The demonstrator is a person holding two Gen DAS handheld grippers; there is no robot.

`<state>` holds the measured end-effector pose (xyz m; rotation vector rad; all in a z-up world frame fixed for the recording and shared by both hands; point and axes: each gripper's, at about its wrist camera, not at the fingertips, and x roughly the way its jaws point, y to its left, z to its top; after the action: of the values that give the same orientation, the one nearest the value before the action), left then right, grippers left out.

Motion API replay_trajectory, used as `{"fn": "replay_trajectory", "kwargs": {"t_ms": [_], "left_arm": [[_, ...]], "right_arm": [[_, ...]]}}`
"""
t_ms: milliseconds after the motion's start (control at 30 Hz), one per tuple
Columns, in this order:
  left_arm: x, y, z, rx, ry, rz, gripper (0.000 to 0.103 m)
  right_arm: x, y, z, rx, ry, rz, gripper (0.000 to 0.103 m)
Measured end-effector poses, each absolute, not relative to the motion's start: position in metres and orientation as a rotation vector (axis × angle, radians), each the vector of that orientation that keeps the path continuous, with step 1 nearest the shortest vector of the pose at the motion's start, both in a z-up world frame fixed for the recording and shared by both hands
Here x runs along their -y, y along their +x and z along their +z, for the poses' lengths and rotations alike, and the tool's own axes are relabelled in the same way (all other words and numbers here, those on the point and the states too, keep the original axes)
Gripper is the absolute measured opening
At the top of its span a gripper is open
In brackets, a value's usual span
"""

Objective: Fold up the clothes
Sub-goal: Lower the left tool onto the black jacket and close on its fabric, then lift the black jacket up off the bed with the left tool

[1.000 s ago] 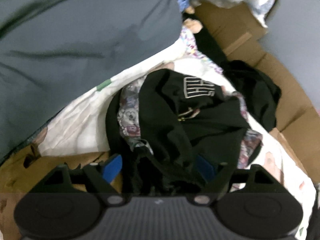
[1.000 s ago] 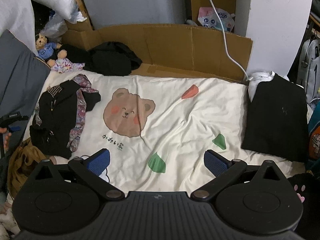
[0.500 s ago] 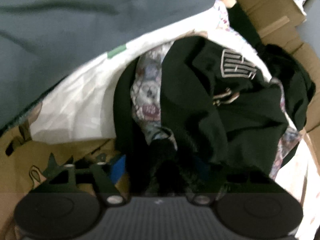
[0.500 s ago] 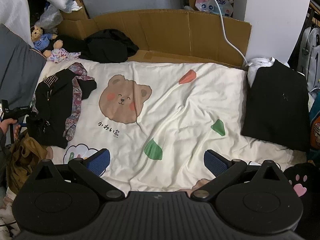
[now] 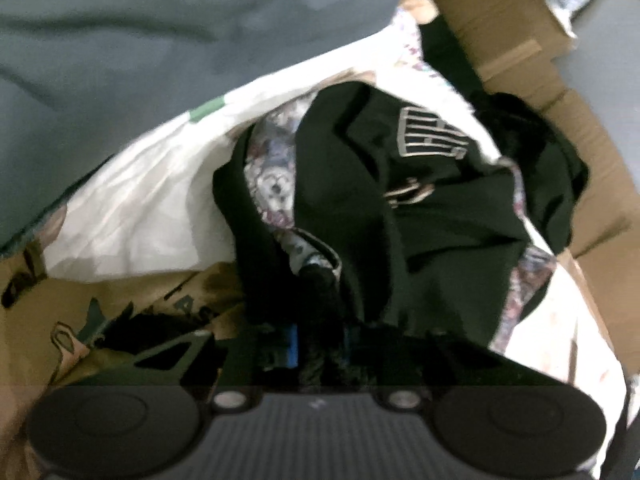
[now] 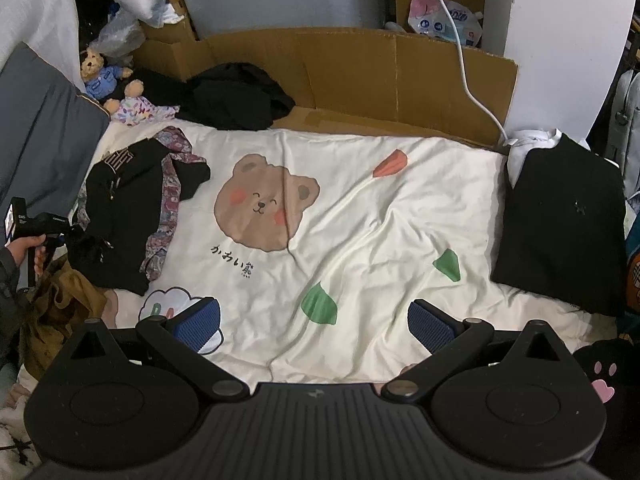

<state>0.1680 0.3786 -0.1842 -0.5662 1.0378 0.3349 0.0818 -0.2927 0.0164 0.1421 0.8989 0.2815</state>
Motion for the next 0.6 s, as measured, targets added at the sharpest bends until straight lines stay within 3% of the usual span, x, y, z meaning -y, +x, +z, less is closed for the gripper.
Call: {"fn": "replay_trajectory", "kwargs": {"t_ms": [600], "left_arm": [[-0.284, 0.174, -0.07, -0.939, -0.396, 0.022, 0.017]], "right_arm": [[0.296, 0.083, 0.025, -0.874, 0.153, 0.31, 0.103]]}}
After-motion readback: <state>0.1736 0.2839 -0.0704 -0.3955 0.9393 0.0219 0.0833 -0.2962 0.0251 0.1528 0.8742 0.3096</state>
